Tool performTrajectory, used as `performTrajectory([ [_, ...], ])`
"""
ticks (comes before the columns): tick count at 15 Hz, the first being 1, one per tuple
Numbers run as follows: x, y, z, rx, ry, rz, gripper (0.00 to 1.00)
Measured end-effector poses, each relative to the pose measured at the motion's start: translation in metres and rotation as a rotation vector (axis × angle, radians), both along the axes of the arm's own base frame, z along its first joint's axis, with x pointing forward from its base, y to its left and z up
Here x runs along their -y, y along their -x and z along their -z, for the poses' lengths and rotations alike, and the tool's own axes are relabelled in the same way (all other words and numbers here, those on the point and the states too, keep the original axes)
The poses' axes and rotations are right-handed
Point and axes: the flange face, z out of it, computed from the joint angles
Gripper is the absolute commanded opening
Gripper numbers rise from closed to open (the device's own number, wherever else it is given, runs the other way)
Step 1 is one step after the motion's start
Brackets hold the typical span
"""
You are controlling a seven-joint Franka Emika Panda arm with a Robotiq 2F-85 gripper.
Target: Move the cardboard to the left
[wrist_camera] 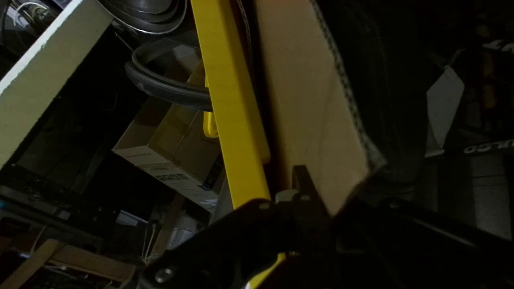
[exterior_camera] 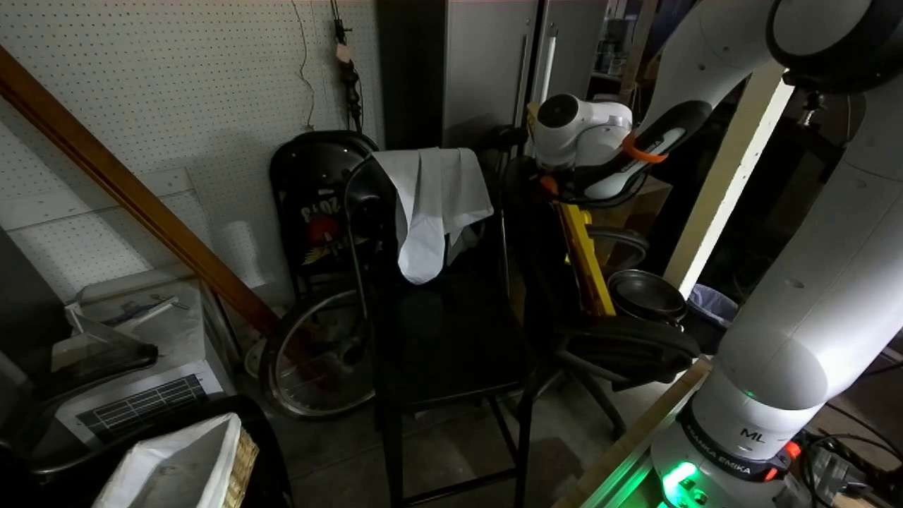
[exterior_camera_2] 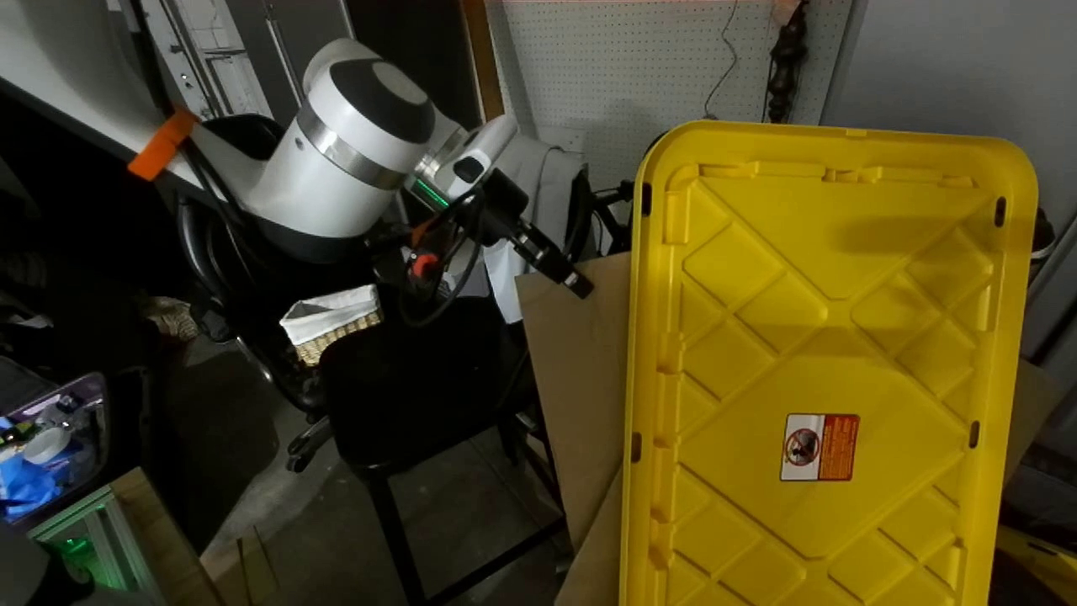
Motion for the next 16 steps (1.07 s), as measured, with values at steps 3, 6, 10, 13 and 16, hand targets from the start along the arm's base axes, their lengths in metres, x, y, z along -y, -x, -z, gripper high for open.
performTrajectory([
  [3, -0.015, -0.008, 0.024, -0.040, -0.021, -0.011, 0.01],
  [6, -0.029, -0.023, 0.050, -0.072, -0.062, -0.010, 0.01],
  [10, -0.031, -0.050, 0.056, -0.069, -0.105, 0.008, 0.01],
  [13, -0.028, -0.061, 0.055, -0.061, -0.127, 0.026, 0.01],
  [16, -0.017, -0.062, 0.045, -0.035, -0.136, 0.048, 0.01],
])
